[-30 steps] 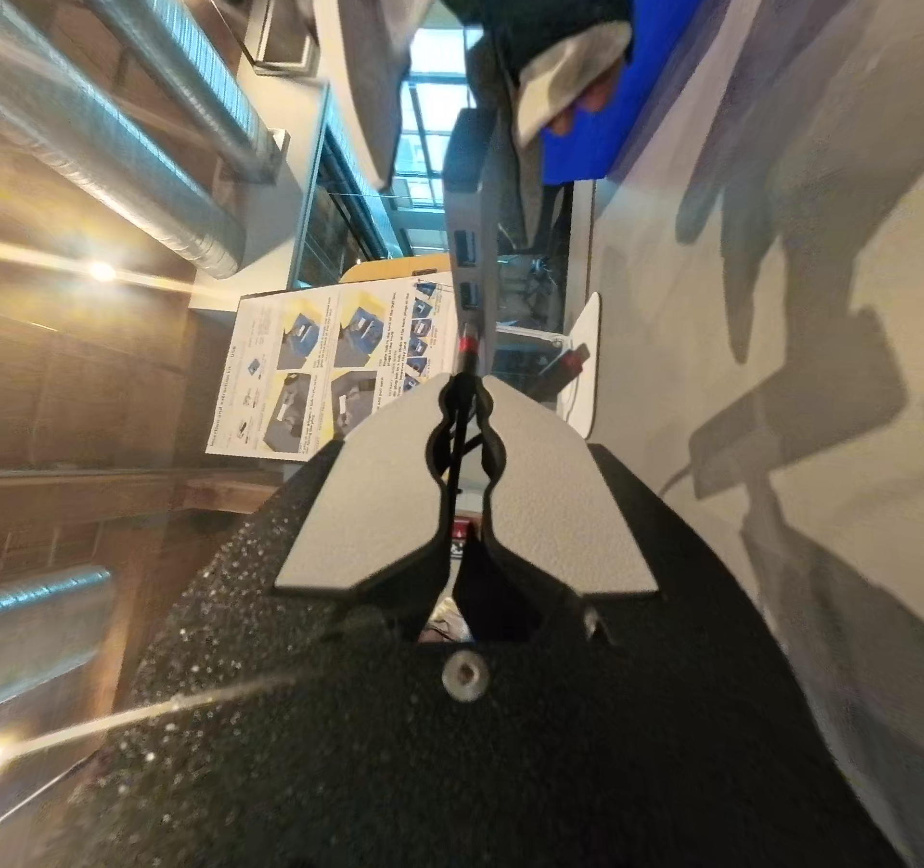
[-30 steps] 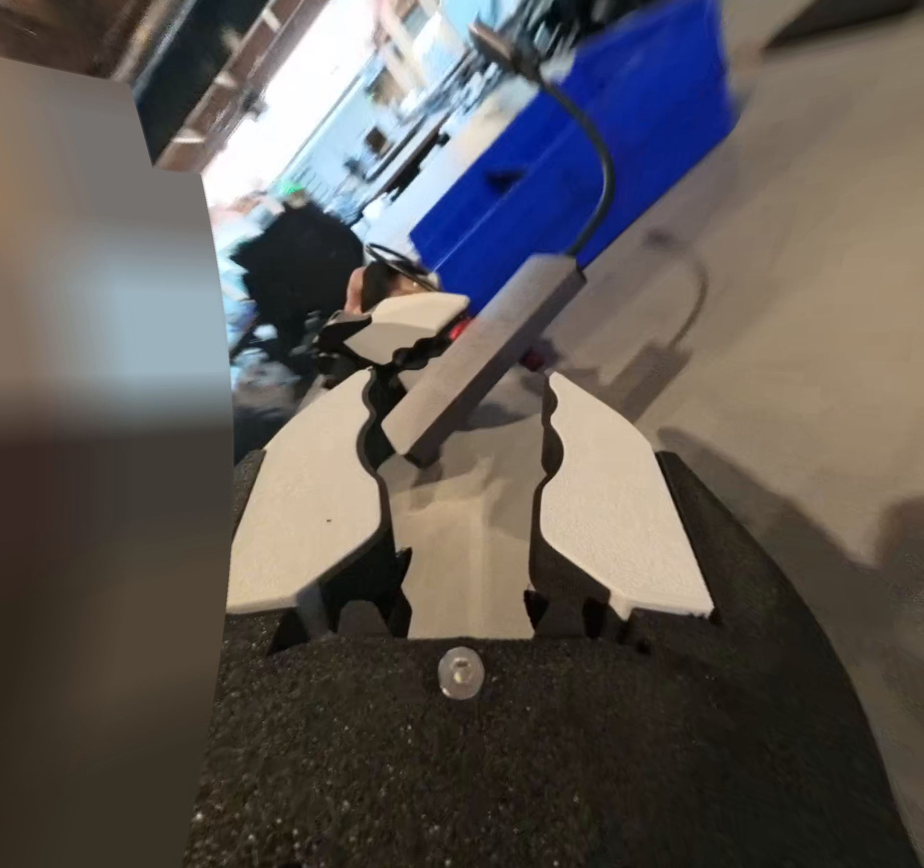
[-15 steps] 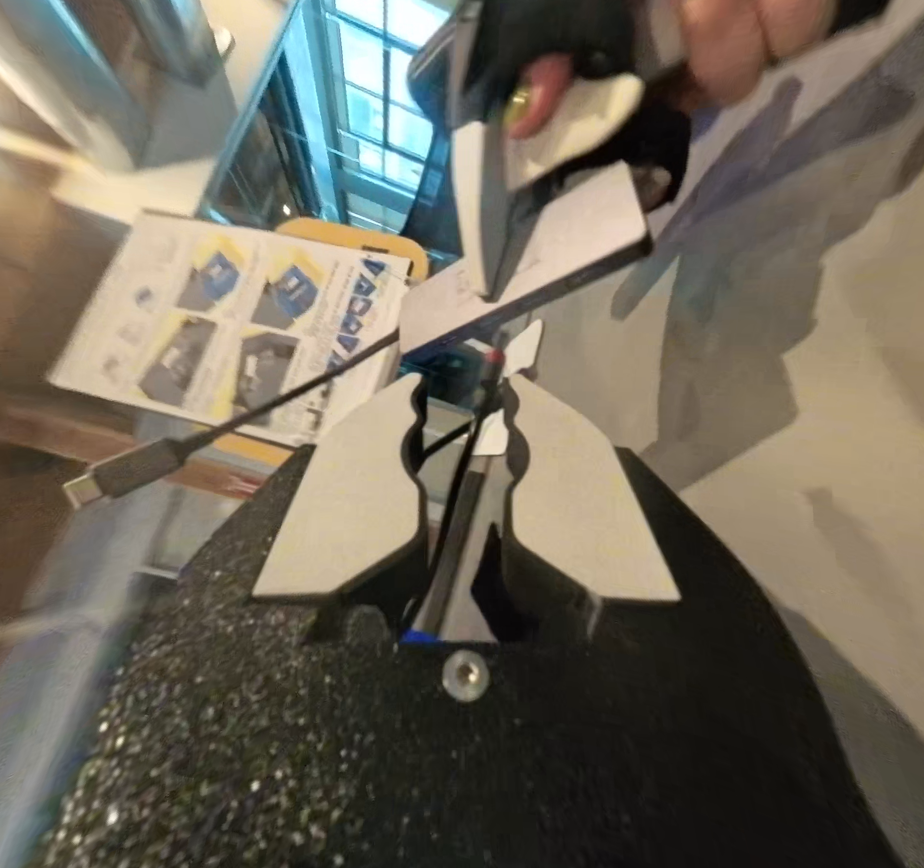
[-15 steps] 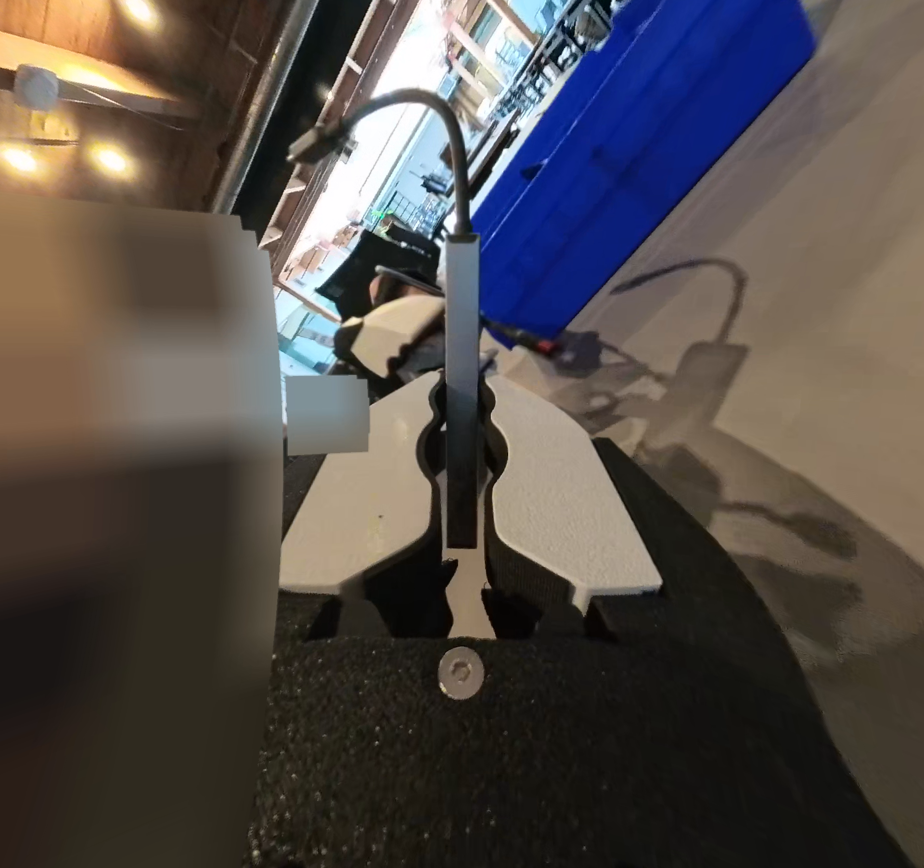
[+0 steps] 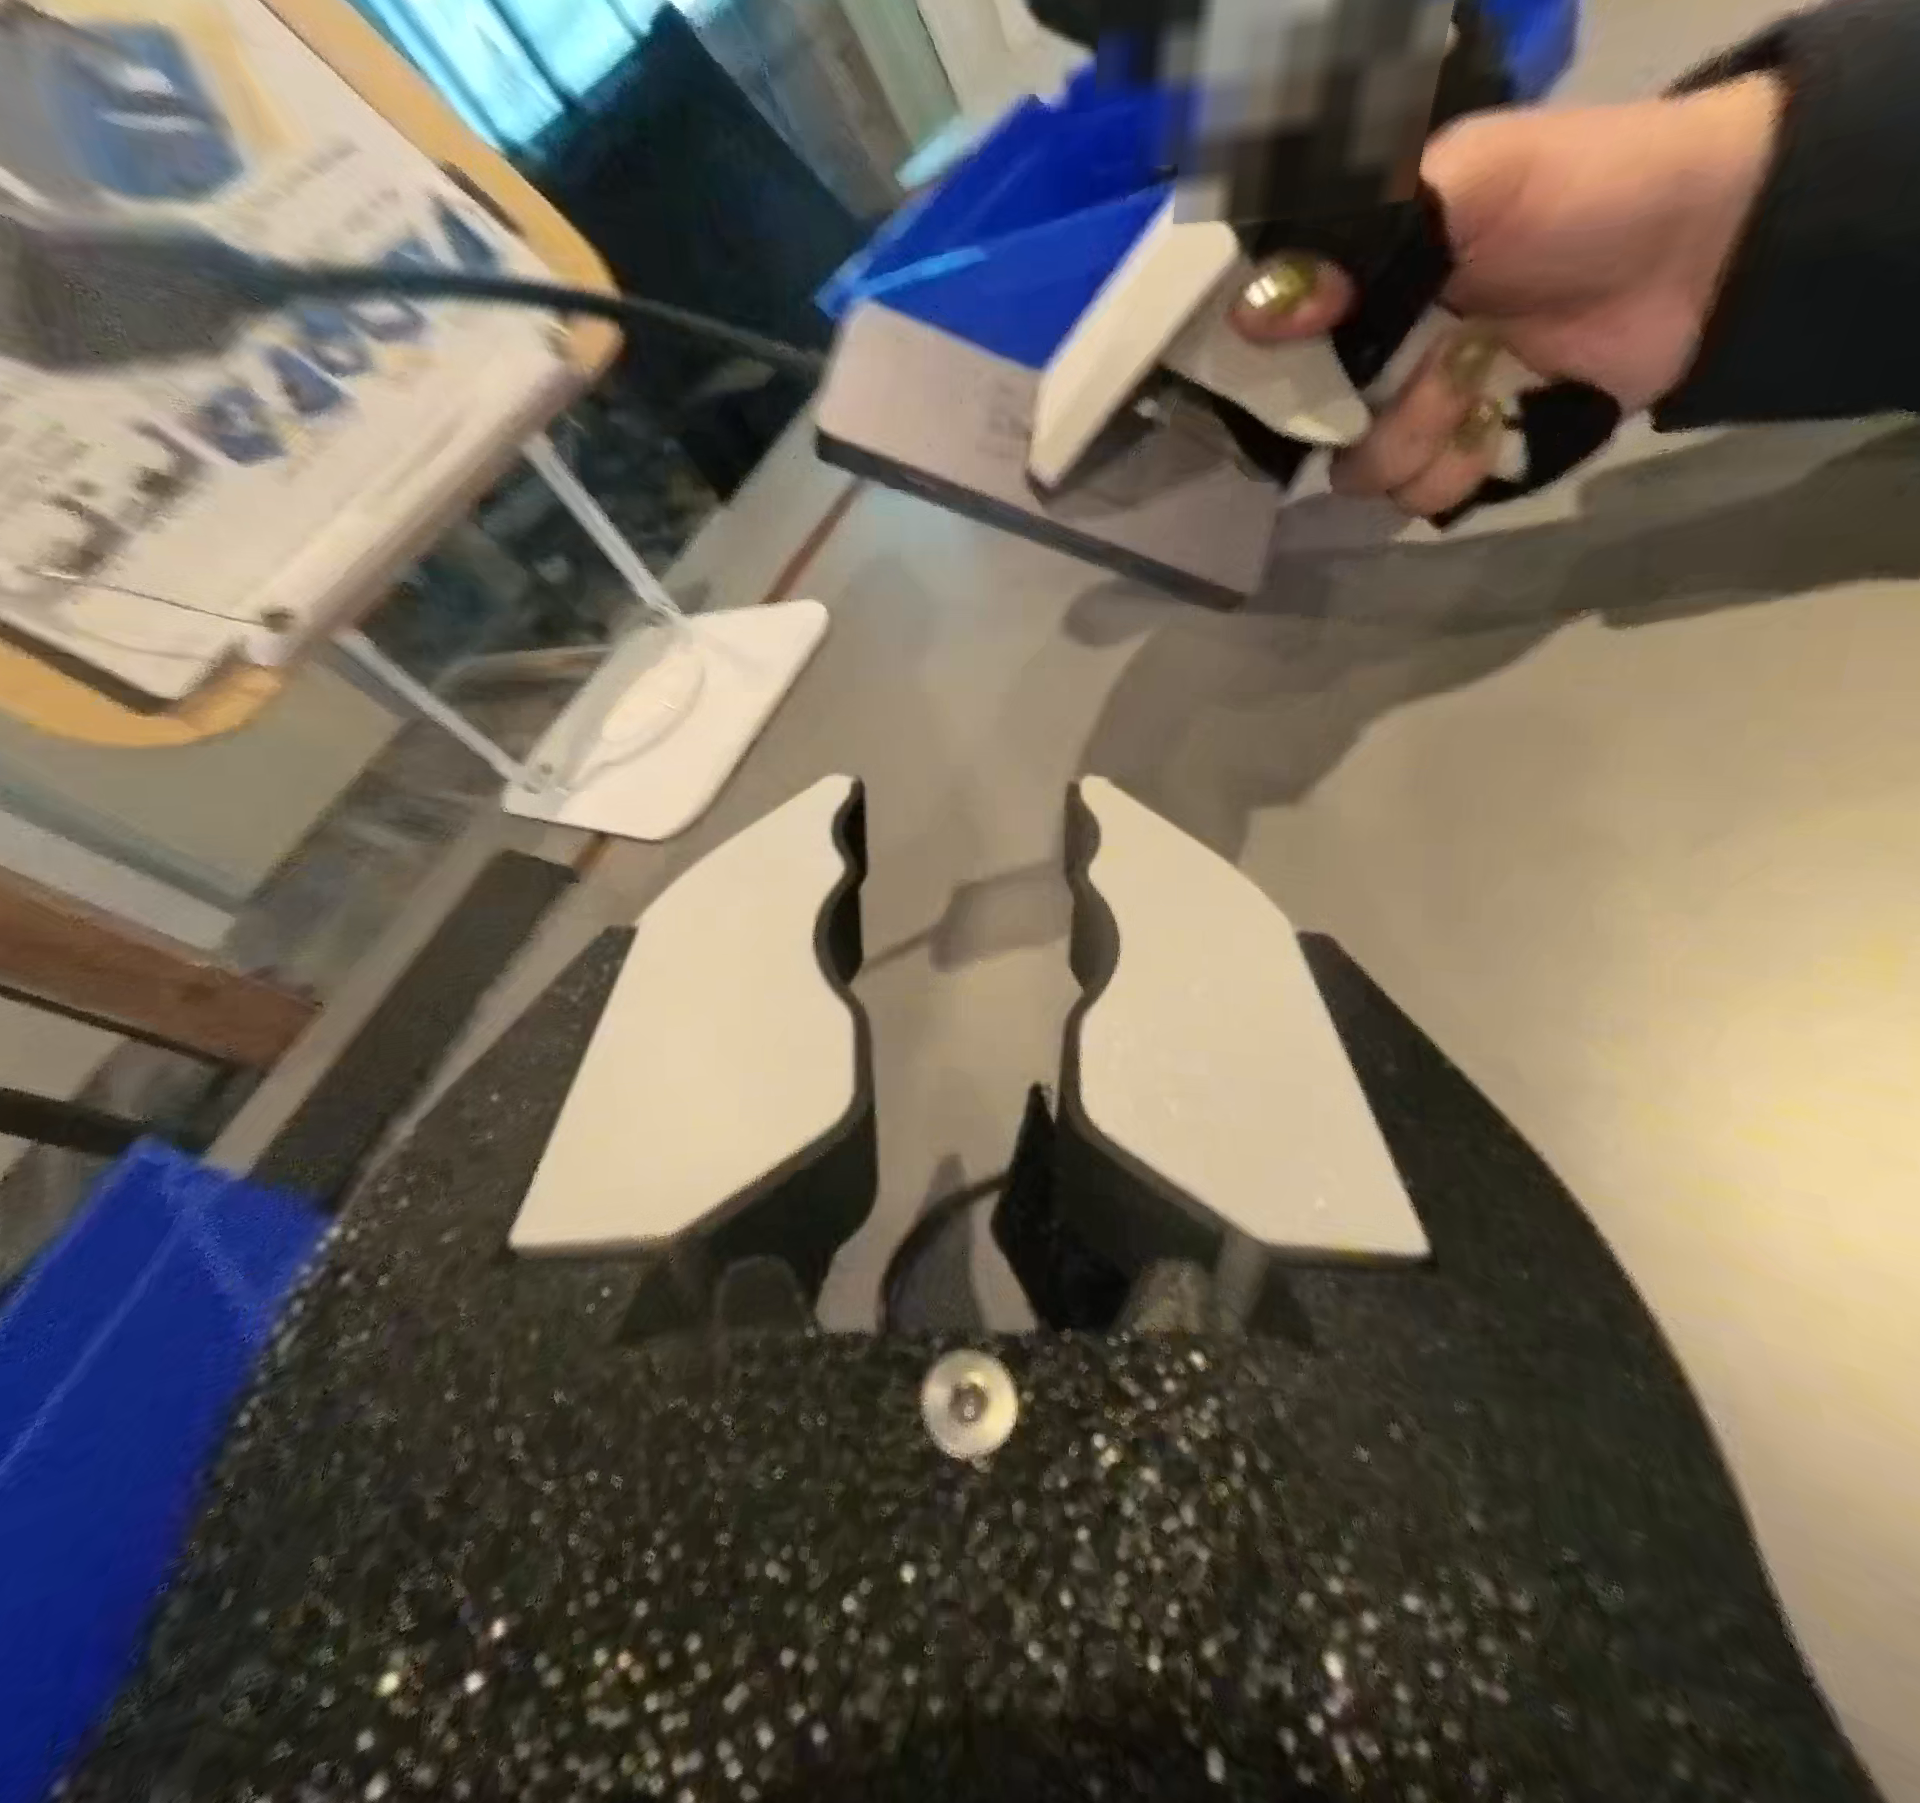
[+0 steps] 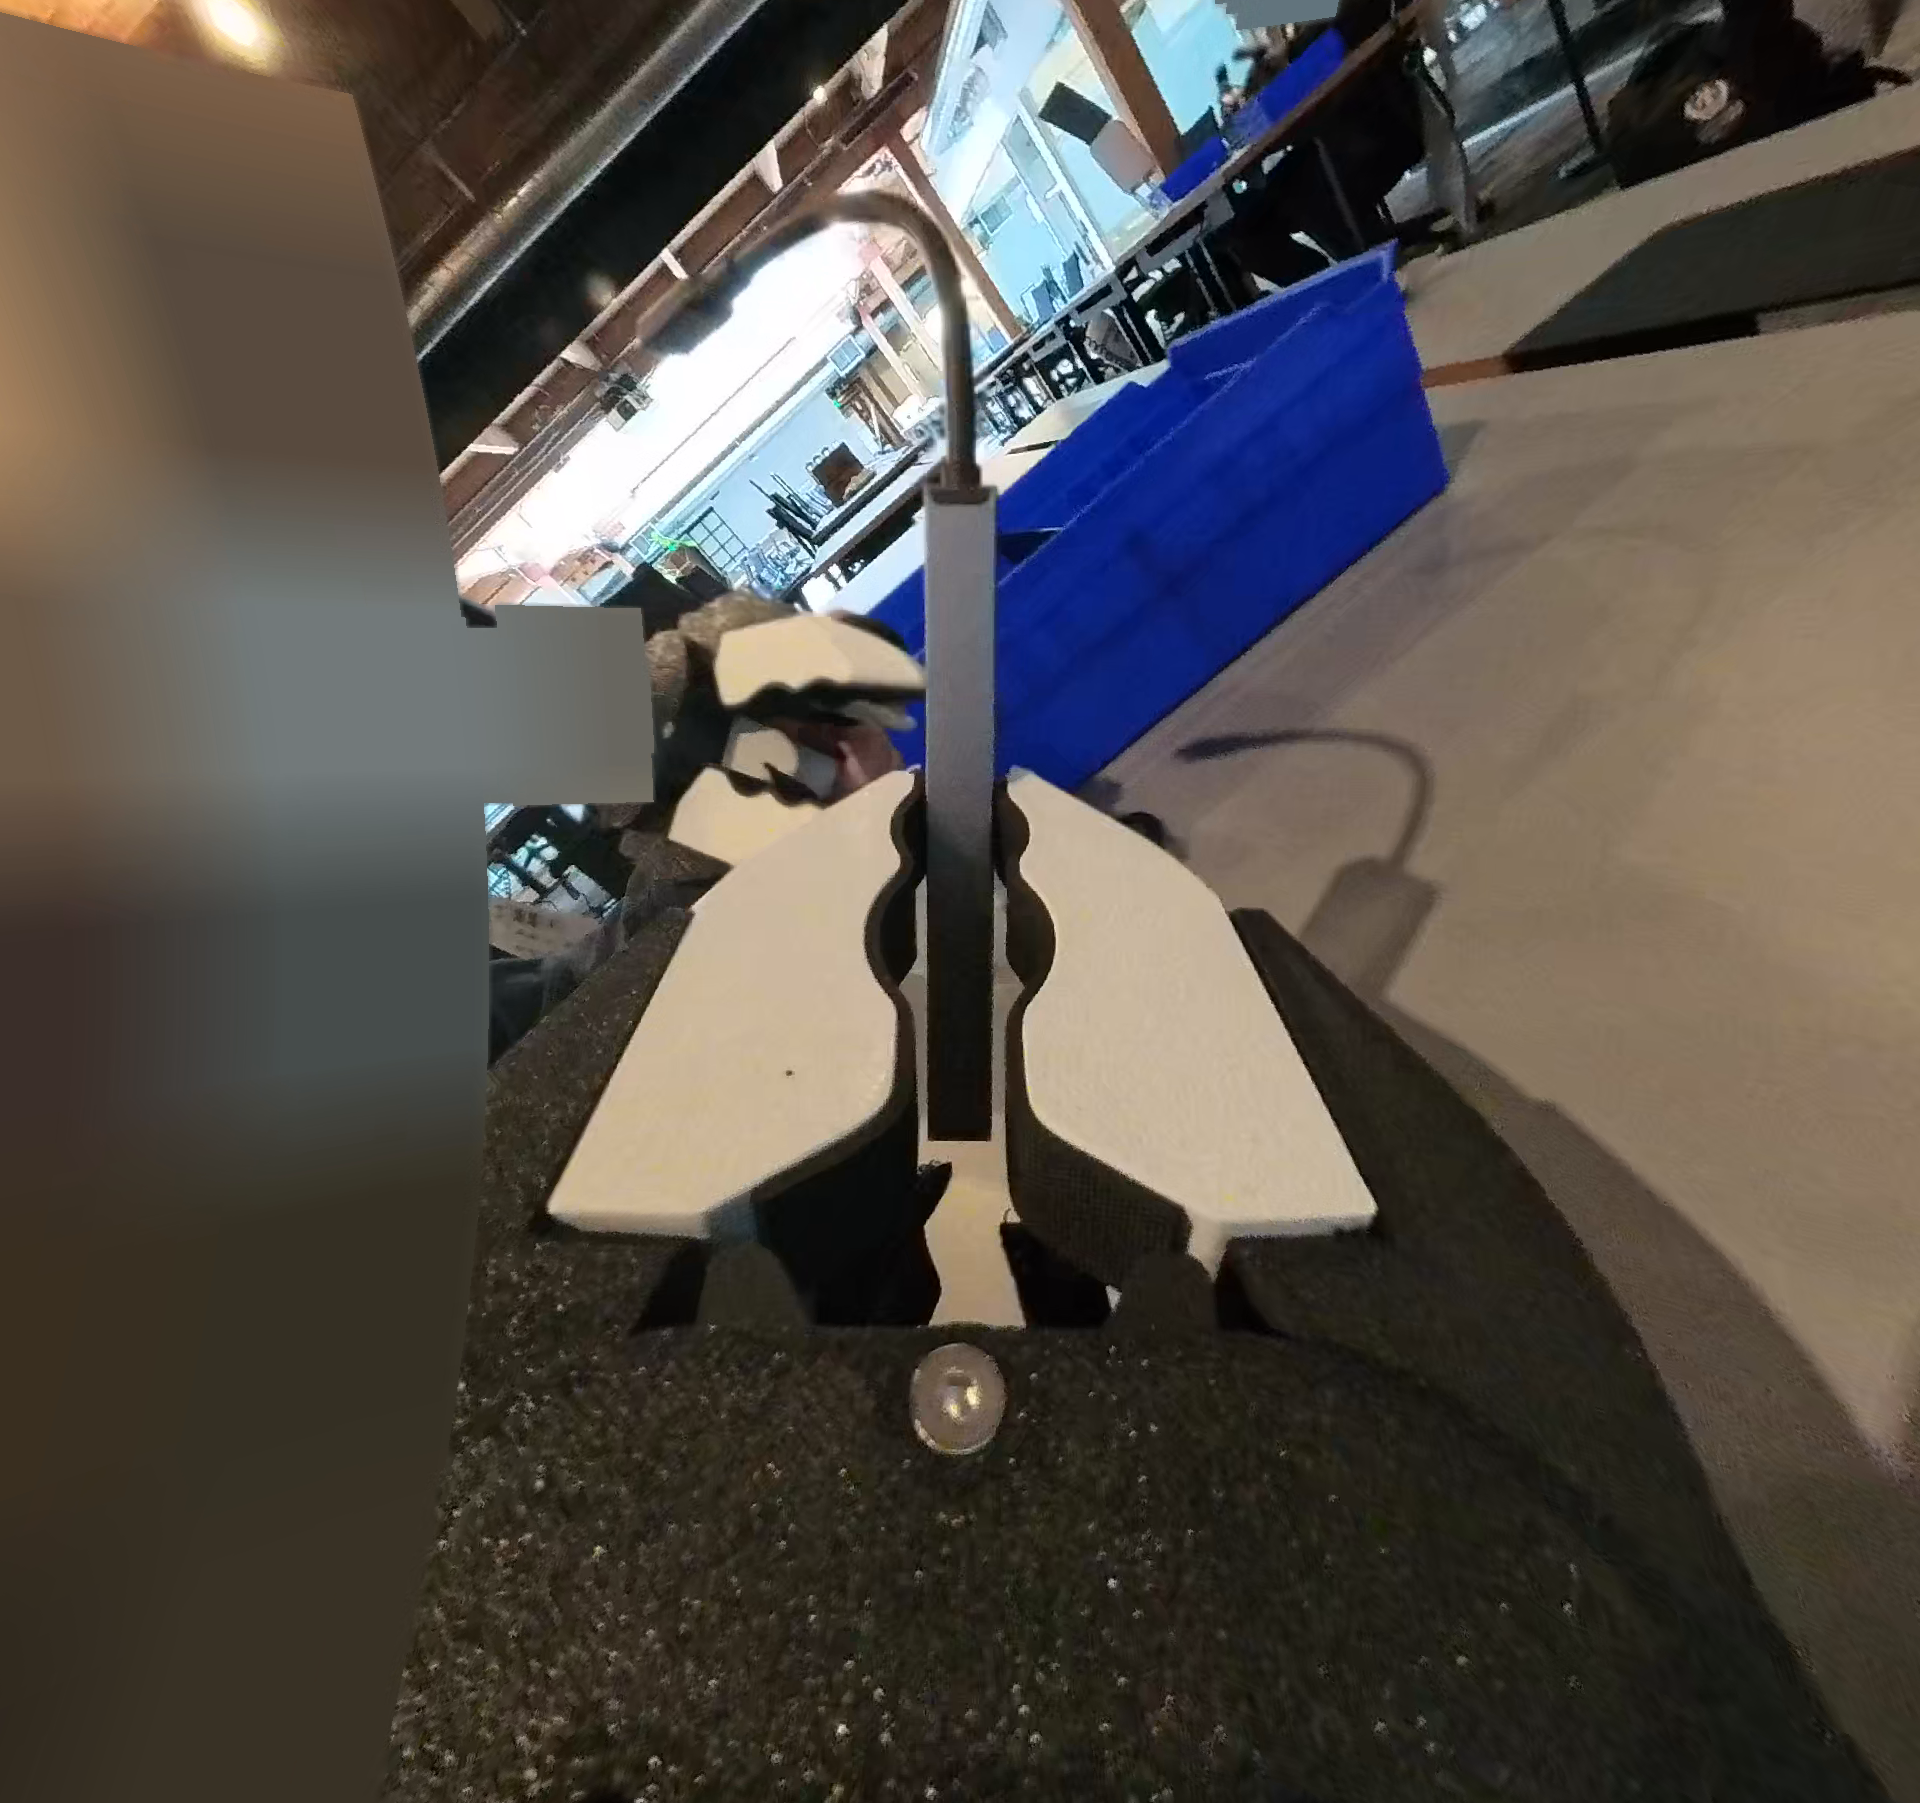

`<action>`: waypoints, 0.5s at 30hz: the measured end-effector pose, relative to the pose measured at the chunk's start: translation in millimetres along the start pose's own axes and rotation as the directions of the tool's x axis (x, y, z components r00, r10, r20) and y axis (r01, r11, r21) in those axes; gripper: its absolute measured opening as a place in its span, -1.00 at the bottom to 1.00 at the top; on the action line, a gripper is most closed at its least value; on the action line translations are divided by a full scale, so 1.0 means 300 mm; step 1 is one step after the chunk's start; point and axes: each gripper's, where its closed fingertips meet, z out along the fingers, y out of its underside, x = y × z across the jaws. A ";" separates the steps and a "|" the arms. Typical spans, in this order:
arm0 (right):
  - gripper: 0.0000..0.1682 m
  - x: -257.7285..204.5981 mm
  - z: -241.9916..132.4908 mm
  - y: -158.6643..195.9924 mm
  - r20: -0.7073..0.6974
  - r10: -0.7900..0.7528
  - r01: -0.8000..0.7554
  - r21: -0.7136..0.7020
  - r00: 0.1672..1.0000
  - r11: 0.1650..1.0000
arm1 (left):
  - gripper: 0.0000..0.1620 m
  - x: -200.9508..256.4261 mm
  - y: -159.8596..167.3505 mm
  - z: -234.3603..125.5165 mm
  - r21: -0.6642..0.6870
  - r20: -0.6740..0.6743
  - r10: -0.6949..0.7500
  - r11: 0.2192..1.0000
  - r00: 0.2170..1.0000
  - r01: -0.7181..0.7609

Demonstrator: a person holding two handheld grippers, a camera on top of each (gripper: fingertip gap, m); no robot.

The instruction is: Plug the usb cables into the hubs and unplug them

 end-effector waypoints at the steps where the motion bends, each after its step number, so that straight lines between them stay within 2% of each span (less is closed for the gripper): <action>1: -0.86 -0.009 -0.001 0.002 0.016 -0.005 0.005 0.002 1.000 1.000 | -0.53 0.019 0.017 0.004 -0.038 -0.040 -0.002 0.999 0.999 0.001; 4: -0.86 -0.023 0.002 0.002 0.054 -0.007 0.007 0.012 0.999 1.000 | -0.71 0.123 0.100 -0.001 -0.180 -0.255 0.017 0.981 0.967 -0.065; 6: -0.86 -0.026 -0.002 0.003 0.066 -0.009 0.008 0.015 0.998 1.000 | -0.75 0.147 0.150 0.005 -0.258 -0.303 0.031 0.960 0.952 -0.113; 9: -0.86 -0.043 -0.007 0.000 0.094 -0.028 0.026 0.023 0.995 0.999 | -0.64 0.158 0.198 0.029 -0.380 -0.332 -0.005 0.916 0.943 -0.129; 13: -0.86 -0.067 -0.008 0.001 0.112 -0.077 0.075 0.022 0.991 0.997 | -0.45 0.173 0.282 0.050 -0.561 -0.371 -0.087 0.814 0.925 -0.148; 15: -0.86 -0.070 -0.009 0.002 0.110 -0.095 0.094 0.017 0.989 0.995 | -0.44 0.176 0.302 0.058 -0.603 -0.386 -0.111 0.782 0.916 -0.159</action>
